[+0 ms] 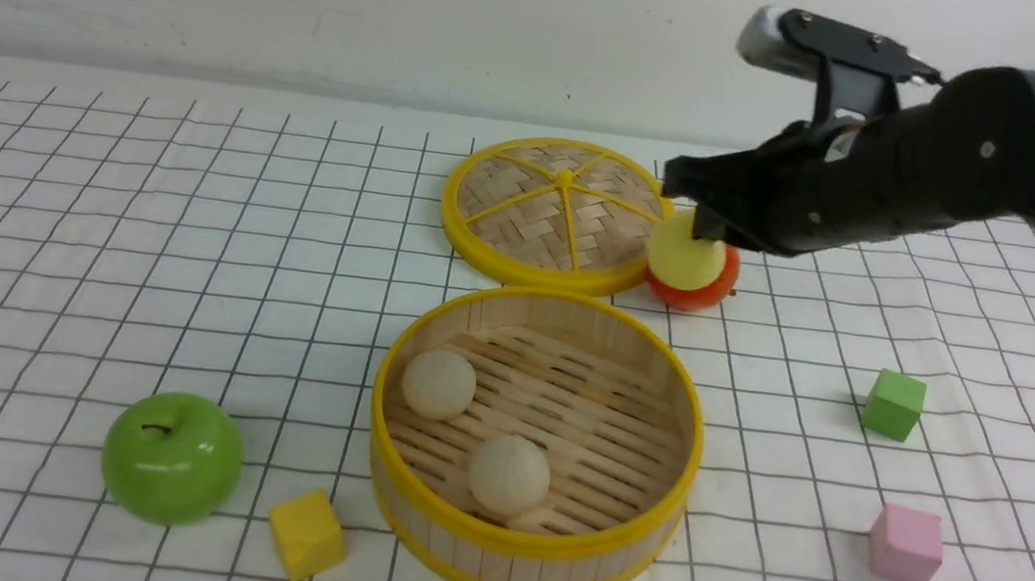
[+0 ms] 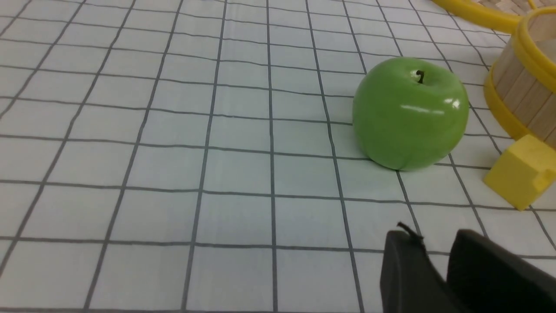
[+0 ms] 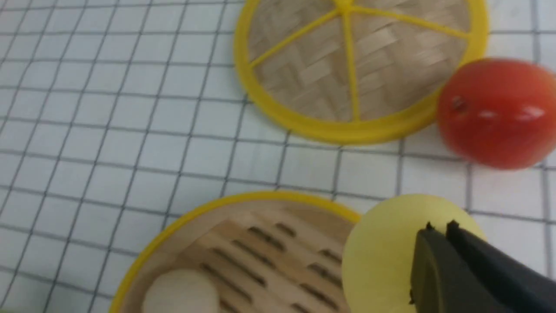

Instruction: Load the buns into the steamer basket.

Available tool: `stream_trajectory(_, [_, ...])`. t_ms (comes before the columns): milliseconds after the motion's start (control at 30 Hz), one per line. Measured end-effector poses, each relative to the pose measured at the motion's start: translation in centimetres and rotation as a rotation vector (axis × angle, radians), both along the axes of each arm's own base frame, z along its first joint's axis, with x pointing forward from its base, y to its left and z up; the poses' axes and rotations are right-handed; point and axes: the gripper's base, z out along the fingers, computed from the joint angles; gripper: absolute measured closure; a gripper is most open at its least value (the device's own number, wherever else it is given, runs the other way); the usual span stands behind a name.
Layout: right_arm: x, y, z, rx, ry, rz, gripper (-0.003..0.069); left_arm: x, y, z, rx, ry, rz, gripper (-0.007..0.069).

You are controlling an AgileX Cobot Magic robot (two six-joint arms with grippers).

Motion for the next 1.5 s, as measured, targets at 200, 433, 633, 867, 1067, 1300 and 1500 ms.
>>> stream_trajectory(200, [-0.4,4.5,-4.6,-0.037,0.093,0.1,0.0666,0.0,0.0,0.0,0.0,0.0,0.0,0.0466])
stream_trajectory(433, [0.7,5.3,-9.1,-0.064,0.146,0.092,0.0597,0.0,0.0,0.0,0.0,0.0,0.0,0.0462])
stream_trajectory(633, [0.2,5.1,-7.3,-0.041,0.137,0.094,0.0388,0.0,0.0,0.0,0.0,0.0,0.0,0.0462])
stream_trajectory(867, [-3.8,3.4,0.3,-0.048,0.139,0.154,0.0178,0.0,0.0,0.0,0.0,0.0,0.0,0.0459])
stream_trajectory(1067, [-9.1,0.4,6.5,-0.137,0.159,0.213,0.0216,0.0,0.0,0.0,0.005,0.0,0.0,0.0452])
stream_trajectory(1300, [-17.5,-4.7,12.0,-0.231,0.175,0.239,0.0613,0.0,0.0,0.0,0.0,0.0,0.0,0.0449])
stream_trajectory(1500, [-22.2,-7.3,14.0,-0.206,0.094,0.234,0.0678,0.0,0.0,0.0,0.0,0.0,0.0,0.0442])
